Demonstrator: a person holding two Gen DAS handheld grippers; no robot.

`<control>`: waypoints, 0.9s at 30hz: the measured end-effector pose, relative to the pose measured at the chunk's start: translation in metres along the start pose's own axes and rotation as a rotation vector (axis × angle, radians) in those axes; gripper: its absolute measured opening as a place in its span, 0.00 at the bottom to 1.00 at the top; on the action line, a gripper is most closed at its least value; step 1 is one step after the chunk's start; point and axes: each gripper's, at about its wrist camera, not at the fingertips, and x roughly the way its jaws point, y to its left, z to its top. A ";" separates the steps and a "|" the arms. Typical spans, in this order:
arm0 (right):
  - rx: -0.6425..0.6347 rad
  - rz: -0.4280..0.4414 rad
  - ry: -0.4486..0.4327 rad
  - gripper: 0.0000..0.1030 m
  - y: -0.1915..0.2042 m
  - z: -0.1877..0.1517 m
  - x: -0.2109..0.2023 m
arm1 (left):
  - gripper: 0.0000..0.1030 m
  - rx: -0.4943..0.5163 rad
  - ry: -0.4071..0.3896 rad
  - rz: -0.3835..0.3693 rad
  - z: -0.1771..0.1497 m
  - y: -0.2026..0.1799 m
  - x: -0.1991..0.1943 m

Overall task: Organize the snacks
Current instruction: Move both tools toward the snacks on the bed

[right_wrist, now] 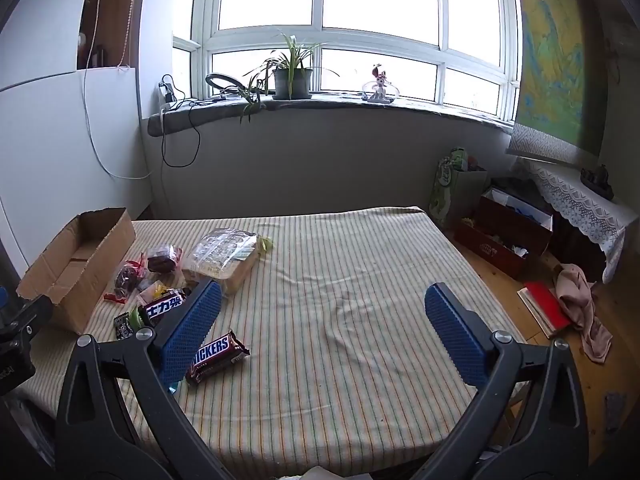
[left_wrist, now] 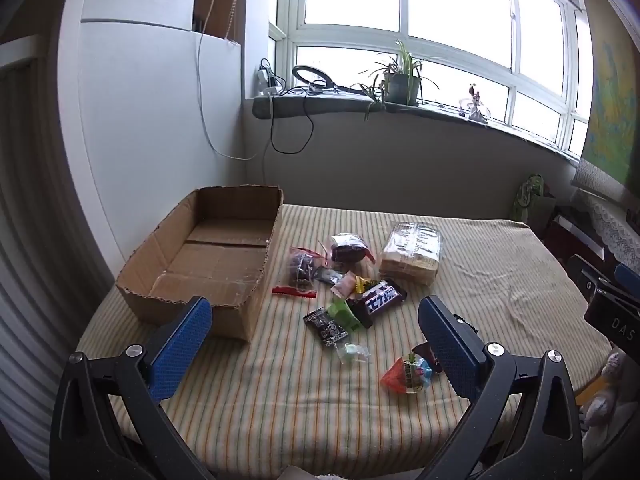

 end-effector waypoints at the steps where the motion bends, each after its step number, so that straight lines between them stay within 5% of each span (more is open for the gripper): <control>1: -0.003 0.000 -0.001 1.00 0.001 0.000 0.000 | 0.99 -0.003 0.003 -0.001 0.000 0.001 0.001; 27: -0.007 -0.001 0.004 1.00 0.003 -0.002 0.003 | 0.99 -0.007 0.017 0.006 -0.005 0.003 0.011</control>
